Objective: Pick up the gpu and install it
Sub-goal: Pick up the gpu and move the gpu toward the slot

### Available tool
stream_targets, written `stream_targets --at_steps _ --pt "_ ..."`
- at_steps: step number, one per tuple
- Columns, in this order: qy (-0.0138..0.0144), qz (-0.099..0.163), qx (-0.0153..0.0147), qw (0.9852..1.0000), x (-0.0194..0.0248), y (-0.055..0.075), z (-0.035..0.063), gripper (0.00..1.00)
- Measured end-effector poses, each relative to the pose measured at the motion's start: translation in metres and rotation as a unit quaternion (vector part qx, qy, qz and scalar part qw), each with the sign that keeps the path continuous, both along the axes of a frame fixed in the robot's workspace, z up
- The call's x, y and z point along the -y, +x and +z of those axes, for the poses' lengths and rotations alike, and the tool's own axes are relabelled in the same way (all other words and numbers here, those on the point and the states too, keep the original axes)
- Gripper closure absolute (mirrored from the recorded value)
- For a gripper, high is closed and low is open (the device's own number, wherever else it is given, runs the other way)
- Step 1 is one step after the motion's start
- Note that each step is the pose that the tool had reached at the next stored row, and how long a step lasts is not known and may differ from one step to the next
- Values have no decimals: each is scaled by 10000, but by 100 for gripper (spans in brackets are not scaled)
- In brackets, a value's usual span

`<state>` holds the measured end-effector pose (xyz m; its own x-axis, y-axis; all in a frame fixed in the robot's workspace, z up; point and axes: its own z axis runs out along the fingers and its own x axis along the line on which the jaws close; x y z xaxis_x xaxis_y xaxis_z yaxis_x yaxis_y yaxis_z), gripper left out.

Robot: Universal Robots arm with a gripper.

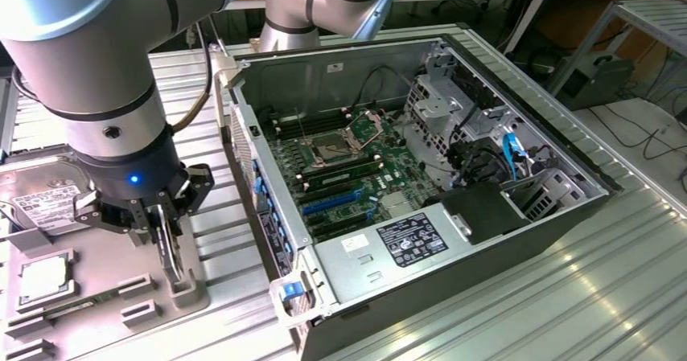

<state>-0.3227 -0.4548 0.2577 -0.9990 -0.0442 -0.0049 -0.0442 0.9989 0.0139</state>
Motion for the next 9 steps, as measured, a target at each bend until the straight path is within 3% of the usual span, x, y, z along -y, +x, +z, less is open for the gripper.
stream_targets --at_steps 9 --pt "0 0 -1 10000 2 0 46 72"
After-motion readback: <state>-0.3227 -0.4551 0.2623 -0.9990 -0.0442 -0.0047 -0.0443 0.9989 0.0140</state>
